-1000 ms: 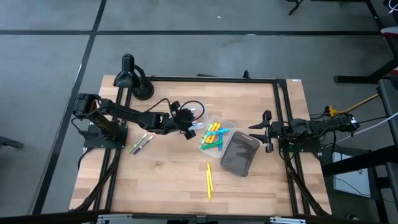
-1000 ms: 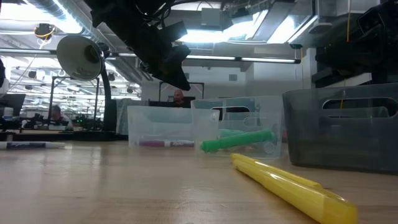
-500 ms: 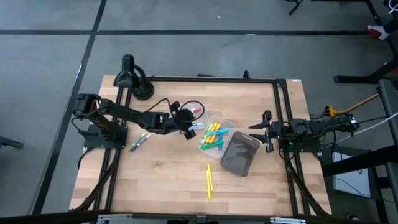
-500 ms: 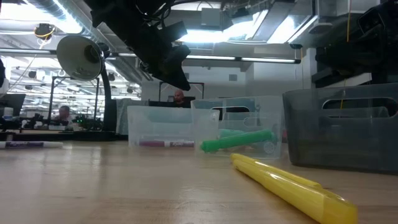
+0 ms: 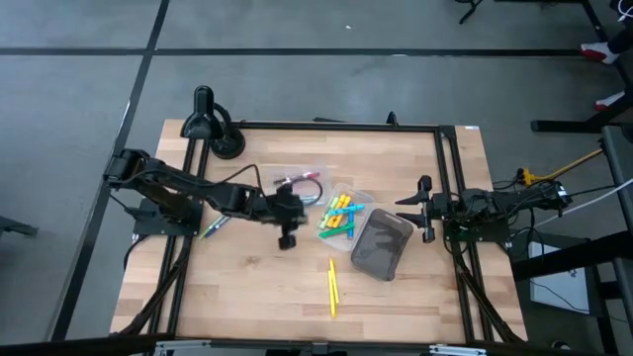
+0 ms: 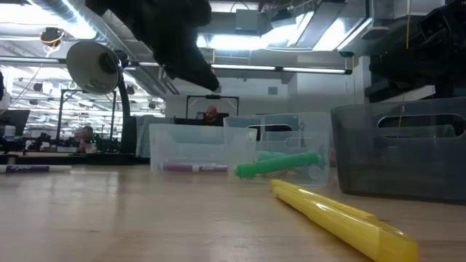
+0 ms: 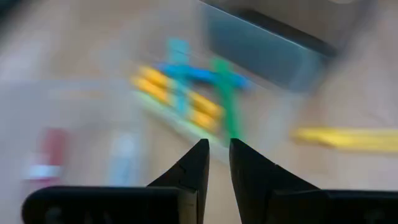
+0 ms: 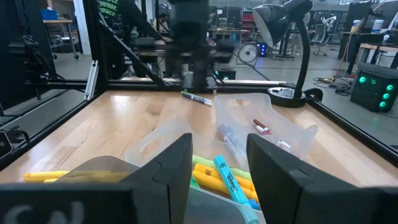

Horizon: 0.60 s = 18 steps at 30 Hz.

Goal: Pick & Place Markers
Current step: Put the blue marker pen into the left transparent bin

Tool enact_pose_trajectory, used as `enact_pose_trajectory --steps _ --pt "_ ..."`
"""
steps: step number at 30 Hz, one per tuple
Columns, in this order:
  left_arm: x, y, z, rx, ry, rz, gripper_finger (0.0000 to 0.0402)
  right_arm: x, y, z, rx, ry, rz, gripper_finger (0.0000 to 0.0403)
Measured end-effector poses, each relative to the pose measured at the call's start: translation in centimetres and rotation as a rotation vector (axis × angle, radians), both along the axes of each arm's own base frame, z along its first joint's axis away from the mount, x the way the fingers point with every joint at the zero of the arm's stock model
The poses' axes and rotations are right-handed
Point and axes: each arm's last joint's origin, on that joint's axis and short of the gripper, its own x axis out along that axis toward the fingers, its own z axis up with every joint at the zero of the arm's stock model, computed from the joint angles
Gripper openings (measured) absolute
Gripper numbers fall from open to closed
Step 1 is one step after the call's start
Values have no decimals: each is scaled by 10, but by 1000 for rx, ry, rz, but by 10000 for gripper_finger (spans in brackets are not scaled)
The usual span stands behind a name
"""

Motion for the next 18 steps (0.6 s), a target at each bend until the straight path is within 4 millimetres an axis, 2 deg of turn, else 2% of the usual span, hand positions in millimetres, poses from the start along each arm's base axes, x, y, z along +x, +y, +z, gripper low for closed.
enact_pose_trajectory --steps 4,7,12,18 --pt "-7 -19 -6 -149 92 -183 57 0 0 0 0 0 0 152" --pt "-15 -30 -11 -235 190 -236 56 0 0 0 0 0 0 152" --pt "-31 -43 -20 -327 368 -189 56 0 0 0 0 0 0 152" --pt "-55 -50 -30 -385 610 -17 51 0 0 0 0 0 0 152"
